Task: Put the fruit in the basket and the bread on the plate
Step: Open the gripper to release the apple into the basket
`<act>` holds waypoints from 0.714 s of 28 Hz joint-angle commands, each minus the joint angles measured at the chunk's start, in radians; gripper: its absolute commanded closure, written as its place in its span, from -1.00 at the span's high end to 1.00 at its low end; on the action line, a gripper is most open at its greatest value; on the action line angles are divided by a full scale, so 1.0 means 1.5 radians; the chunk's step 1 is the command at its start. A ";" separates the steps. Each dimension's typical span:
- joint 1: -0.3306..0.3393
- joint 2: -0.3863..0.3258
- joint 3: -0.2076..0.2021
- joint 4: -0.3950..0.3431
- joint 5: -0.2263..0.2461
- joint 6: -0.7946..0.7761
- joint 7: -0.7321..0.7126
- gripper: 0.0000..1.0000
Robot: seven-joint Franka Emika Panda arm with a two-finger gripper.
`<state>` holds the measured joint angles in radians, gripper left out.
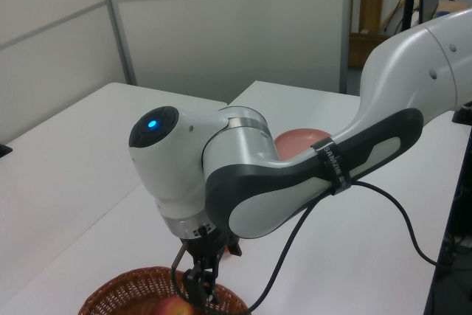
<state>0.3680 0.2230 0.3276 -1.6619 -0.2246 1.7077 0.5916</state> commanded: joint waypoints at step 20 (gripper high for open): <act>-0.337 0.023 -0.044 -0.011 -0.002 0.097 -0.051 1.00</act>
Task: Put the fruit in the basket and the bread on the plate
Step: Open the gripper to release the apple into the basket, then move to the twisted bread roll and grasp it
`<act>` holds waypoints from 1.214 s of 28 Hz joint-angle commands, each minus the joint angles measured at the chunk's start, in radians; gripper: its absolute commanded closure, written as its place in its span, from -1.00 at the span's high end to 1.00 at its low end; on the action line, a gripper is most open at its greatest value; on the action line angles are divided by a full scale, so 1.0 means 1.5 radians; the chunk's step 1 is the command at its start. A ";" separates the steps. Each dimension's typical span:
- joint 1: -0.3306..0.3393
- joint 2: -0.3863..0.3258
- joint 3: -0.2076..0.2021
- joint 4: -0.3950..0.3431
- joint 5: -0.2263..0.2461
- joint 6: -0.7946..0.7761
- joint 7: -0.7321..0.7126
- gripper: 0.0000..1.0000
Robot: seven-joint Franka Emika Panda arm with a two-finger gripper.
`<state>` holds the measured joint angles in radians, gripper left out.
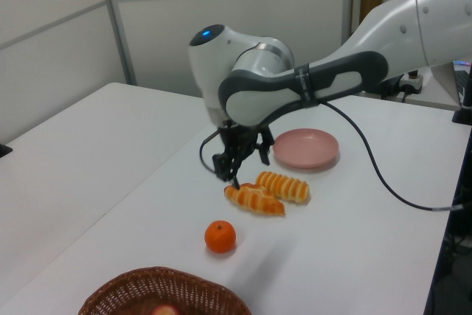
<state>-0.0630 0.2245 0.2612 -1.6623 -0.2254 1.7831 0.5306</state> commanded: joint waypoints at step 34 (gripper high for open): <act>0.058 0.166 -0.175 -0.002 -0.034 0.225 -0.069 1.00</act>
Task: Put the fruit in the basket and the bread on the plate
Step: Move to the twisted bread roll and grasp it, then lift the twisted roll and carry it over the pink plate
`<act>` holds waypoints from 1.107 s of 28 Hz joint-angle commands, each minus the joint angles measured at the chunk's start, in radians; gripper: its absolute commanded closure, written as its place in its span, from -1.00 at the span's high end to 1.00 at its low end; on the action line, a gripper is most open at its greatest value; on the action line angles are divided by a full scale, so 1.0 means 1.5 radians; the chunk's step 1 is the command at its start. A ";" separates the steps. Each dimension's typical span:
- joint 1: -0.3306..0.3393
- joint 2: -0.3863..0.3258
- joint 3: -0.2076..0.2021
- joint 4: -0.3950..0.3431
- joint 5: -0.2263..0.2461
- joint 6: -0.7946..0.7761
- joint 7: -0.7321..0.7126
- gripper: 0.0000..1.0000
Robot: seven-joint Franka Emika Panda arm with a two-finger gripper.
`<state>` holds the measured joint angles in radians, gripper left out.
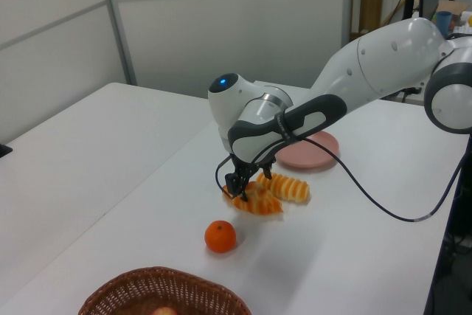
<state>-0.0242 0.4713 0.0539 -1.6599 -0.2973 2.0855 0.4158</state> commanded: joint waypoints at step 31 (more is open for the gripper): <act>0.024 -0.064 -0.106 0.021 0.161 0.031 -0.012 -1.00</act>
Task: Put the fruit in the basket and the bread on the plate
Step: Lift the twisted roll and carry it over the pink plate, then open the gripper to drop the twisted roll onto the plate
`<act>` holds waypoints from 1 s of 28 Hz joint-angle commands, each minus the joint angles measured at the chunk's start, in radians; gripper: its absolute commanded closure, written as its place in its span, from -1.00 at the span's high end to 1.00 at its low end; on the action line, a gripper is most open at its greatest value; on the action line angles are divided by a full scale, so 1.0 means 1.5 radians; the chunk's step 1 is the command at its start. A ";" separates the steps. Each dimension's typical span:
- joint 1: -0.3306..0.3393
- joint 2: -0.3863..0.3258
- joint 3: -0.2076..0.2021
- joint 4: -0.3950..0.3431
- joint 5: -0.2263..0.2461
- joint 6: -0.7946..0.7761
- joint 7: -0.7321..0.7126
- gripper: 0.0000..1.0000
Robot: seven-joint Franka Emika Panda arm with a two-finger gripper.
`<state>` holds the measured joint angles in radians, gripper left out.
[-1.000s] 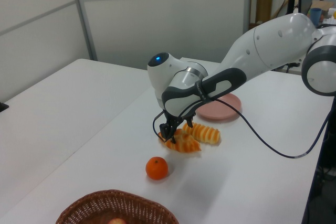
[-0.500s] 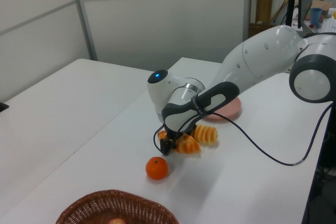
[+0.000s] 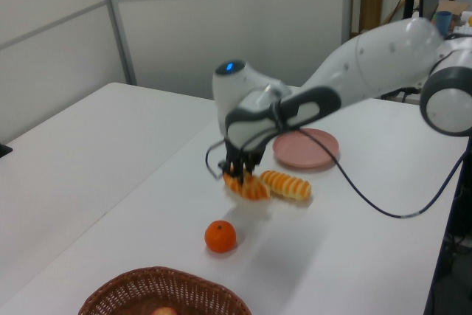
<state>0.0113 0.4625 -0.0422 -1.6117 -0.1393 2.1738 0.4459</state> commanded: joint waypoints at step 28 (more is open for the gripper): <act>-0.224 0.030 -0.098 0.055 0.179 -0.017 -0.114 0.31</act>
<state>-0.3153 0.5092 -0.1784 -1.5522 0.0994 2.1412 0.2643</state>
